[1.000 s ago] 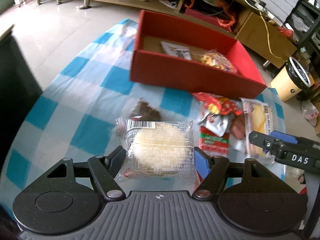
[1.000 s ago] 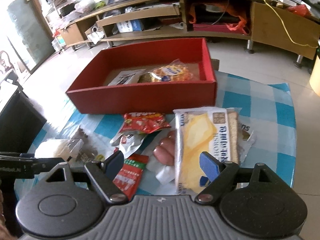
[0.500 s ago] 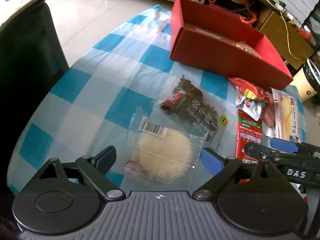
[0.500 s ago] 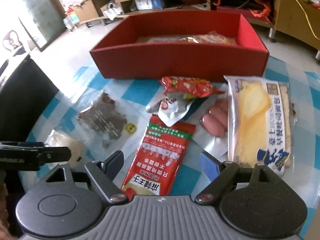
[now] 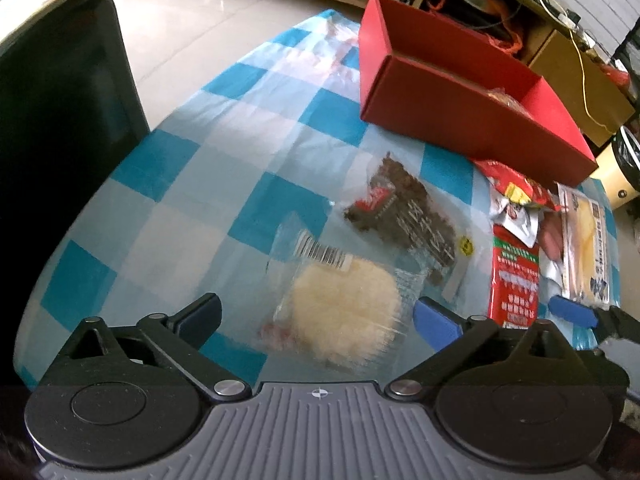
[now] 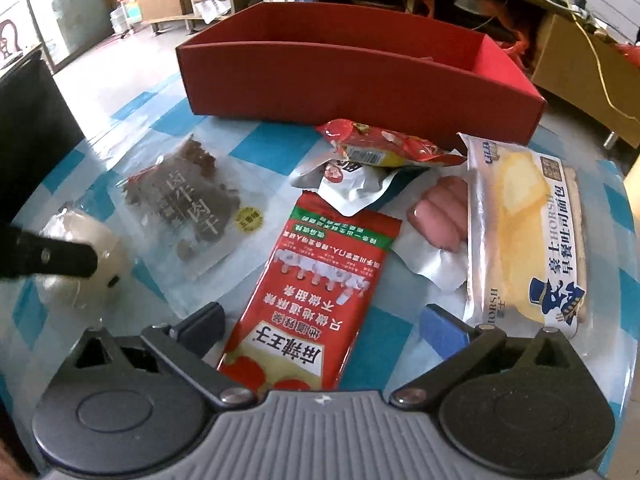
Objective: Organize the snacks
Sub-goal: 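Grasp the round bun pack with the left tool while the right tool grasps the red sausage pack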
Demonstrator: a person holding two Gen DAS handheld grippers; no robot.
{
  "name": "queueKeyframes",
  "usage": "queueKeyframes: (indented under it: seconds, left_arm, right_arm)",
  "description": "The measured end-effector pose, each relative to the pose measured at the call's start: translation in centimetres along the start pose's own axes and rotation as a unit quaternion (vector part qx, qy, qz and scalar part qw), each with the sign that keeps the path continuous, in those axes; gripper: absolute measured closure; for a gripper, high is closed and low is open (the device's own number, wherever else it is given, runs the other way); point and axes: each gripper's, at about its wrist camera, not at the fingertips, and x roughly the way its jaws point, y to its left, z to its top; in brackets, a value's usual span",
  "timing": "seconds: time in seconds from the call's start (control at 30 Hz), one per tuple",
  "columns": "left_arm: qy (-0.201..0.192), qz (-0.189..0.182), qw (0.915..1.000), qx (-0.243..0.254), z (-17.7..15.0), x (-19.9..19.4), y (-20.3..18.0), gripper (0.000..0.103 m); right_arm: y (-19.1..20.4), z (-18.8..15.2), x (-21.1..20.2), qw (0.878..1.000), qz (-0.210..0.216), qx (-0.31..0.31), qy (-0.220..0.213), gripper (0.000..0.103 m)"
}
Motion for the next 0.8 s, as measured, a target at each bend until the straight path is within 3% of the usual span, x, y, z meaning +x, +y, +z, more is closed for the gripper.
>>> queueKeyframes:
  seconds: [0.07, 0.17, 0.23, 0.27, 0.47, 0.8]
  left_arm:
    - [0.001, 0.001, 1.0000, -0.001, 0.1, 0.1, -0.1, 0.000]
    - [0.013, -0.017, 0.9997, -0.014, 0.2, 0.3, 0.0, 0.000]
    - [0.010, -0.020, 0.9994, -0.026, 0.4, 0.1, 0.4, 0.000]
    - [0.005, -0.019, 0.9993, -0.032, 0.6, -0.1, 0.6, 0.000]
    - [0.007, -0.024, 0.9977, -0.062, 0.8, -0.1, 1.8, 0.000]
    - [0.011, -0.012, 0.9998, -0.010, 0.7, 0.8, -0.5, 0.000]
  right_arm:
    - [-0.1, -0.1, -0.1, 1.000, 0.004, -0.004, -0.001, 0.002]
    - [-0.4, -0.5, -0.9, 1.000, 0.004, -0.010, -0.008, 0.015]
    - [-0.5, -0.6, -1.4, 1.000, 0.006, -0.020, -0.013, 0.042]
    - [-0.5, -0.7, -1.6, 1.000, 0.012, -0.020, -0.014, 0.046]
    - [-1.4, -1.1, -2.3, 1.000, 0.026, -0.003, -0.009, 0.052]
    - [-2.8, -1.5, -4.8, 0.998, 0.052, 0.034, -0.032, 0.056]
